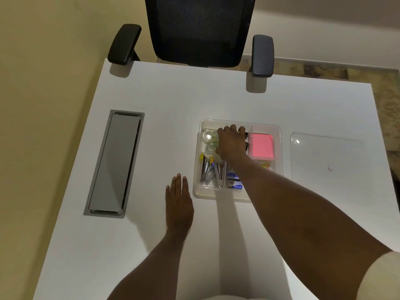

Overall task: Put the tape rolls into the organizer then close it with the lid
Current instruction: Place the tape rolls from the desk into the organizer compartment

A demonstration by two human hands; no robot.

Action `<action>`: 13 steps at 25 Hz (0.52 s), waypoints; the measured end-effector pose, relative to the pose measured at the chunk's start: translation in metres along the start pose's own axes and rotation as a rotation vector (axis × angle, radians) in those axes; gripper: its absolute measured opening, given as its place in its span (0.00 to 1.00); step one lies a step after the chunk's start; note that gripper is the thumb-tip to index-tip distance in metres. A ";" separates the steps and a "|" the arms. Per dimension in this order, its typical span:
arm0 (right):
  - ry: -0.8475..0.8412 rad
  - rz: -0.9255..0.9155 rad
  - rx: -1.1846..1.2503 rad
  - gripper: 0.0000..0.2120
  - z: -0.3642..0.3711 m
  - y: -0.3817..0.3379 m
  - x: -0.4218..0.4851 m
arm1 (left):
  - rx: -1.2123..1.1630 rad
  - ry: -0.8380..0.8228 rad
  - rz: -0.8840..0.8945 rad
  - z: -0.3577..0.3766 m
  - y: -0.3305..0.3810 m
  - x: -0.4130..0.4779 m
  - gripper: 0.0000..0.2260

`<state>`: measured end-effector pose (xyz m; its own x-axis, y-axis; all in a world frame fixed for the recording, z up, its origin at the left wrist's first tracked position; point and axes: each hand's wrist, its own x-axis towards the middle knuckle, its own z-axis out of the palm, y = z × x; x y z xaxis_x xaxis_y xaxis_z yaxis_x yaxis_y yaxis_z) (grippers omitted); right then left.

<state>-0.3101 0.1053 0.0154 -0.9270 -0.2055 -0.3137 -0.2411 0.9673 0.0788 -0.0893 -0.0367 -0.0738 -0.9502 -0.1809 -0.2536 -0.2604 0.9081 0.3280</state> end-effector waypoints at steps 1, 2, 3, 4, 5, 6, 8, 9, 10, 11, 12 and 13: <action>-0.004 -0.011 0.000 0.22 -0.002 0.002 -0.001 | -0.001 0.004 0.000 0.001 -0.001 0.000 0.27; 0.001 -0.023 0.006 0.22 -0.004 0.005 -0.002 | 0.002 0.009 0.005 0.001 -0.001 0.000 0.27; 0.013 -0.035 0.019 0.21 -0.005 0.007 -0.004 | 0.006 0.011 0.009 0.001 -0.001 0.000 0.27; 0.030 -0.045 0.037 0.21 -0.007 0.009 -0.007 | 0.008 0.009 0.010 -0.001 -0.001 0.001 0.27; 0.046 -0.051 0.054 0.21 -0.008 0.010 -0.009 | 0.005 0.009 0.009 -0.004 -0.002 0.002 0.26; 0.058 -0.053 0.067 0.20 -0.009 0.012 -0.012 | 0.004 0.016 0.009 -0.007 -0.002 0.004 0.26; 0.078 -0.050 0.076 0.20 -0.010 0.013 -0.016 | 0.015 0.045 0.020 -0.015 -0.002 0.009 0.24; 0.086 -0.047 0.082 0.19 -0.010 0.015 -0.019 | 0.026 0.065 0.034 -0.020 -0.002 0.014 0.24; 0.091 -0.045 0.092 0.19 -0.010 0.016 -0.020 | 0.039 0.086 0.053 -0.026 0.000 0.020 0.23; 0.093 -0.045 0.104 0.19 -0.010 0.016 -0.021 | 0.051 0.112 0.074 -0.032 0.002 0.027 0.23; 0.096 -0.046 0.119 0.19 -0.010 0.017 -0.021 | 0.062 0.143 0.095 -0.038 0.005 0.035 0.22; 0.100 -0.049 0.132 0.19 -0.010 0.017 -0.022 | 0.073 0.172 0.112 -0.045 0.009 0.044 0.22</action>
<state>-0.2972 0.1249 0.0330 -0.9406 -0.2598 -0.2183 -0.2526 0.9656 -0.0612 -0.1413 -0.0529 -0.0413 -0.9893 -0.1337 -0.0580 -0.1446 0.9499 0.2770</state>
